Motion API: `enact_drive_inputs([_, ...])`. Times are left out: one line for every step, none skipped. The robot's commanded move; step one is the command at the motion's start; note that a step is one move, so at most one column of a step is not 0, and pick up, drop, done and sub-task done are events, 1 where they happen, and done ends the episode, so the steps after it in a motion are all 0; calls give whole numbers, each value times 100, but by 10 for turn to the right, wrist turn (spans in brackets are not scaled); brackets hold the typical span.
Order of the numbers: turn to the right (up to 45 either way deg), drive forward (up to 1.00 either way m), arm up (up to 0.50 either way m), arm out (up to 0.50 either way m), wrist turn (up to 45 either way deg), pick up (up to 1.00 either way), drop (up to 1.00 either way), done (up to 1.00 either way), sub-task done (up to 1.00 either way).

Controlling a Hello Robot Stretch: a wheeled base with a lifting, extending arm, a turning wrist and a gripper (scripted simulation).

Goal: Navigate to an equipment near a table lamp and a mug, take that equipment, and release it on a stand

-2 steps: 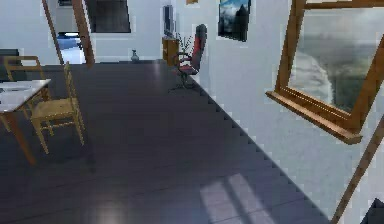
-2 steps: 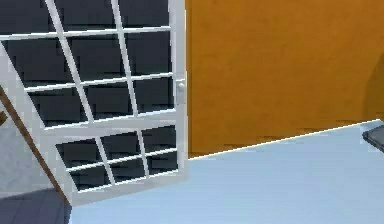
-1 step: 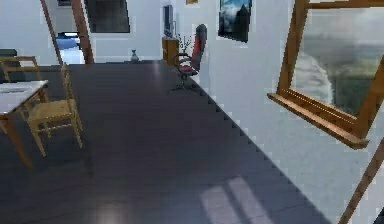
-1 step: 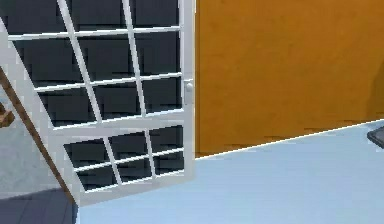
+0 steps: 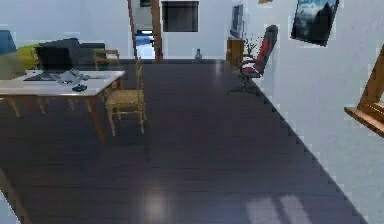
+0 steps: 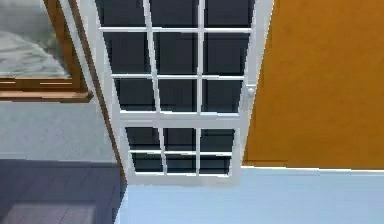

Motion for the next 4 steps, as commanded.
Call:
enact_drive_inputs([0, 100, 0, 0, 0, 0, 0, 0, 0])
enact_drive_inputs([0, 100, 0, 0, 0, 0, 0, 0, 0])
enact_drive_inputs([-30, 0, 0, 0, 0, 0, 0, 0, 0])
enact_drive_inputs([0, 70, 0, 0, 0, 0, 0, 0, 0])
